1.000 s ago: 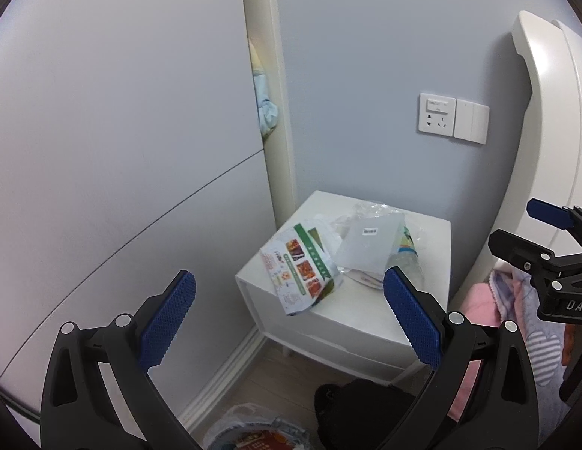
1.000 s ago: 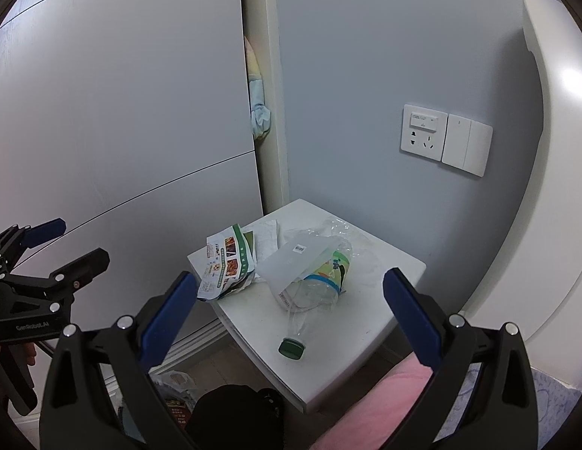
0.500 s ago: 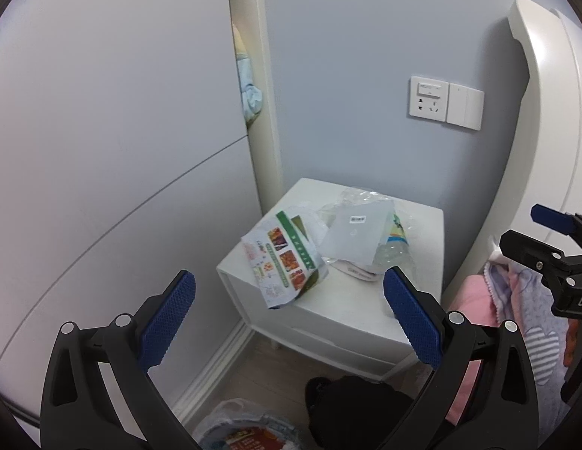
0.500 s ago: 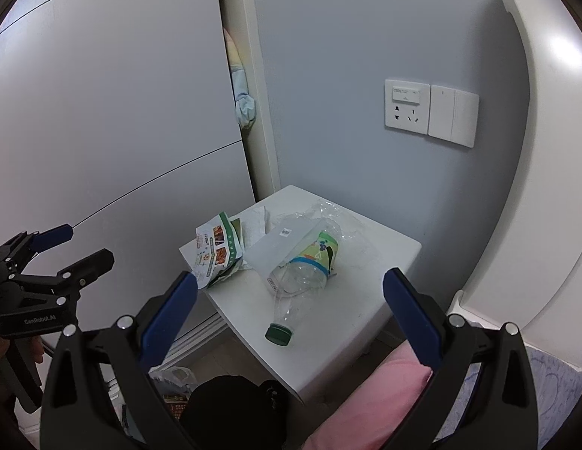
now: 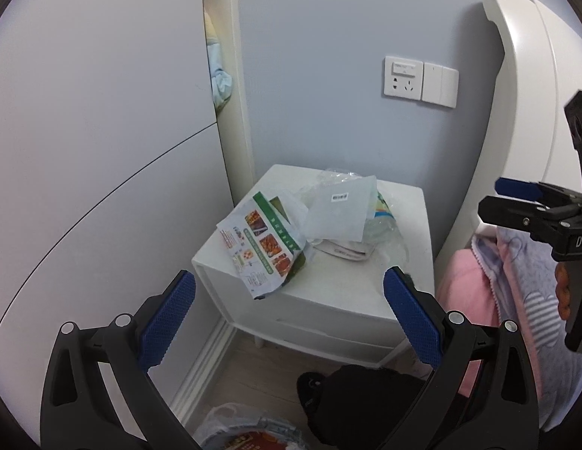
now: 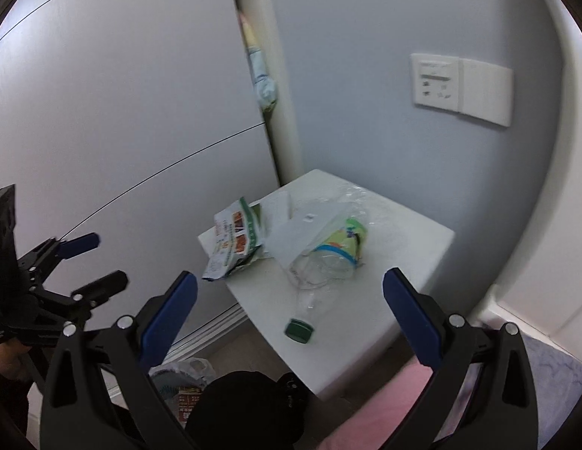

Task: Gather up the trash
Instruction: 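Close the right tool on the printed food-flyer bag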

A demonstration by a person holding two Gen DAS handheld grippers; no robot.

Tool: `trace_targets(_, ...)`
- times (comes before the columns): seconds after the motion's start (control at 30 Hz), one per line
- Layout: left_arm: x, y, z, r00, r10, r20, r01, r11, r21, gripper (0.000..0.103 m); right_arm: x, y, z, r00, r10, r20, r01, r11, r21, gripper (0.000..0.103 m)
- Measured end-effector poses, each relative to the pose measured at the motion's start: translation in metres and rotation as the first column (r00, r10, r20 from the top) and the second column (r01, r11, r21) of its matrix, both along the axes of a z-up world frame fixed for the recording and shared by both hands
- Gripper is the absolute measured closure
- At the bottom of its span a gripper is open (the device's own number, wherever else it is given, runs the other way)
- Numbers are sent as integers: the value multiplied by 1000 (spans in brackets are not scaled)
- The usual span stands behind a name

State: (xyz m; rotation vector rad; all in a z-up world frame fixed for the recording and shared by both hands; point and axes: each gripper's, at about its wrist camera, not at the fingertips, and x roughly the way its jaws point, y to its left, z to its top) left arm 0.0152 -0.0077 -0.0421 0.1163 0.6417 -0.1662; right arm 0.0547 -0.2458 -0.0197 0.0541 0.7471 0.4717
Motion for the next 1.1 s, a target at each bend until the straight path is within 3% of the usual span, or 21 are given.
trace_targets(0.3, 30, 18, -14, 1000, -6, 0, 6, 1000, -13, 6, 50, 20, -3, 994, 109, 29, -111, 989, 95, 6)
trace_targets(0.47, 54, 31, -23, 1000, -18, -14, 17, 999, -42, 6, 86, 37, -9, 983, 184, 21, -185, 981, 60, 6)
trace_targets(0.7, 97, 56, -37, 999, -34, -39, 31, 997, -72, 6, 127, 75, -22, 948, 318, -19, -318, 948, -13, 6)
trace_targets(1.1, 163, 72, -73, 985, -142, -98, 133, 987, -94, 6, 193, 128, -67, 854, 478, -208, -487, 873, 7, 6)
